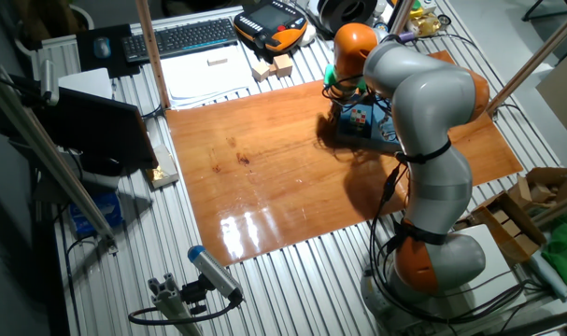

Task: Grasp the handle and close the drawer

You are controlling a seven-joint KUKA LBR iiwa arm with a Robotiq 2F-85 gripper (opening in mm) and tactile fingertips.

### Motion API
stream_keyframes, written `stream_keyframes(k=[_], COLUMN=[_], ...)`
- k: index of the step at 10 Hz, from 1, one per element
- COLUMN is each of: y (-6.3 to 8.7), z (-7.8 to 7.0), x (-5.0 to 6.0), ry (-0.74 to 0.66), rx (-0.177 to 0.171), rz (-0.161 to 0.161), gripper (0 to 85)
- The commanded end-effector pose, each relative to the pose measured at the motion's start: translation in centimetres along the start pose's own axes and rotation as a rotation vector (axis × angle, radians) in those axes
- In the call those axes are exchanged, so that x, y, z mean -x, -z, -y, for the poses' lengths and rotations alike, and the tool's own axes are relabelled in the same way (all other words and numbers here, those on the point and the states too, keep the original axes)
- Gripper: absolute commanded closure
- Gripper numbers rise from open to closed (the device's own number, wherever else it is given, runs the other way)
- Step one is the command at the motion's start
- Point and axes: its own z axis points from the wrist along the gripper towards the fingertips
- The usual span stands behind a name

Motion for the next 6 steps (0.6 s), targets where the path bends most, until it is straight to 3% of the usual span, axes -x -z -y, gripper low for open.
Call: stream_keyframes(k=[1,2,5,6], y=[-0.02,-0.03,-0.03,-0.01], z=[0.01,0.01,0.00,0.00], x=[0.00,0.00,0.02,0.02], ry=[0.000,0.000,0.003,0.003], rx=[-0.002,-0.003,-0.003,-0.003], rz=[0.001,0.002,0.002,0.002], gripper=[39.7,36.0,47.0,41.0])
